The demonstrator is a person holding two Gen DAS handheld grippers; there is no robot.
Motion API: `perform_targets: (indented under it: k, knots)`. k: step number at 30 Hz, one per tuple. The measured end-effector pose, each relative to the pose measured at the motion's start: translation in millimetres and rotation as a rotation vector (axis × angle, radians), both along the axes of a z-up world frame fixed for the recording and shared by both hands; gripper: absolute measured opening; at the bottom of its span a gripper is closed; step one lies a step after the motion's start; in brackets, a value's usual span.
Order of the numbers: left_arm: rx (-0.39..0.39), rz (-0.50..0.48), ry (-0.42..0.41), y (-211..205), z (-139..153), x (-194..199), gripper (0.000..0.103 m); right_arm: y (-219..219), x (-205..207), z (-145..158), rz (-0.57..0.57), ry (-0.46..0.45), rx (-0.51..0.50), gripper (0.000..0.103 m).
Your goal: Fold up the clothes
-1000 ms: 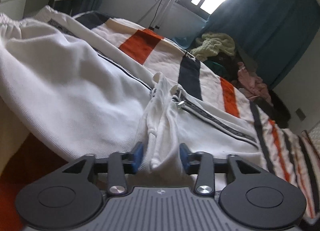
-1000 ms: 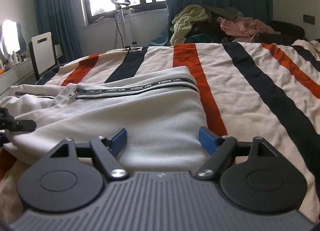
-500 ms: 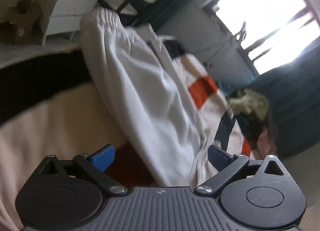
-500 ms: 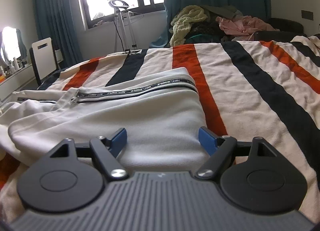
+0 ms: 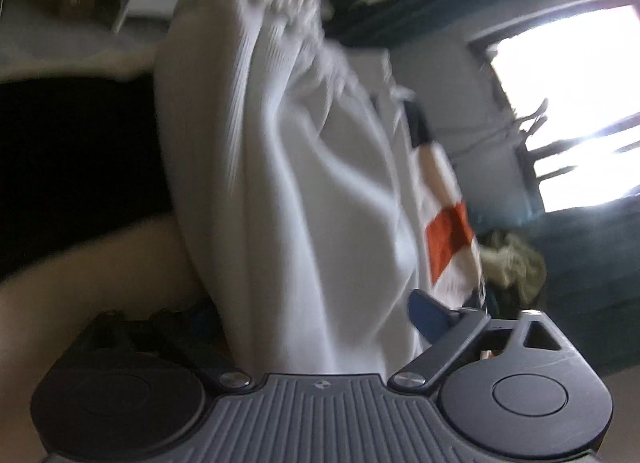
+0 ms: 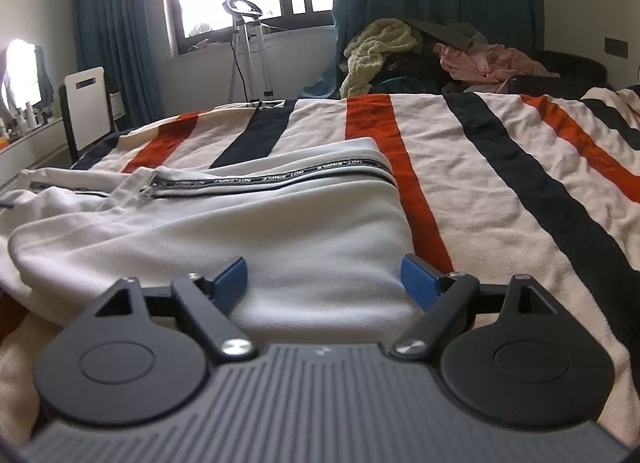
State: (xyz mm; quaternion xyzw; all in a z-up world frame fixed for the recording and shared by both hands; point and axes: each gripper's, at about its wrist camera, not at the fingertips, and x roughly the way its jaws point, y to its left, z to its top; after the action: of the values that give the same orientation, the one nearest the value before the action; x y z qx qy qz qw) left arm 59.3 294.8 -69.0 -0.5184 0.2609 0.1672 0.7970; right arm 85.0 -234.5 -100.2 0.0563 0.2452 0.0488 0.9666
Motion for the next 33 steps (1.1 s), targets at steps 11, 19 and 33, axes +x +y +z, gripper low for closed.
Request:
perform_targets:
  k: [11,19,33]
  knots:
    - [0.125,0.168,-0.058,48.5,-9.0,-1.4,0.051,1.3,2.5,-2.1,-0.010,0.006,-0.011,0.086]
    - [0.670,0.127,0.003,-3.3,36.2,12.8,0.014,-1.4,1.0,2.7,-0.011,0.008,-0.008,0.086]
    - [1.218,-0.069,-0.235,-245.3,118.9,22.7,0.014,-55.5,-17.3,46.1,-0.205,-0.129,0.099,0.086]
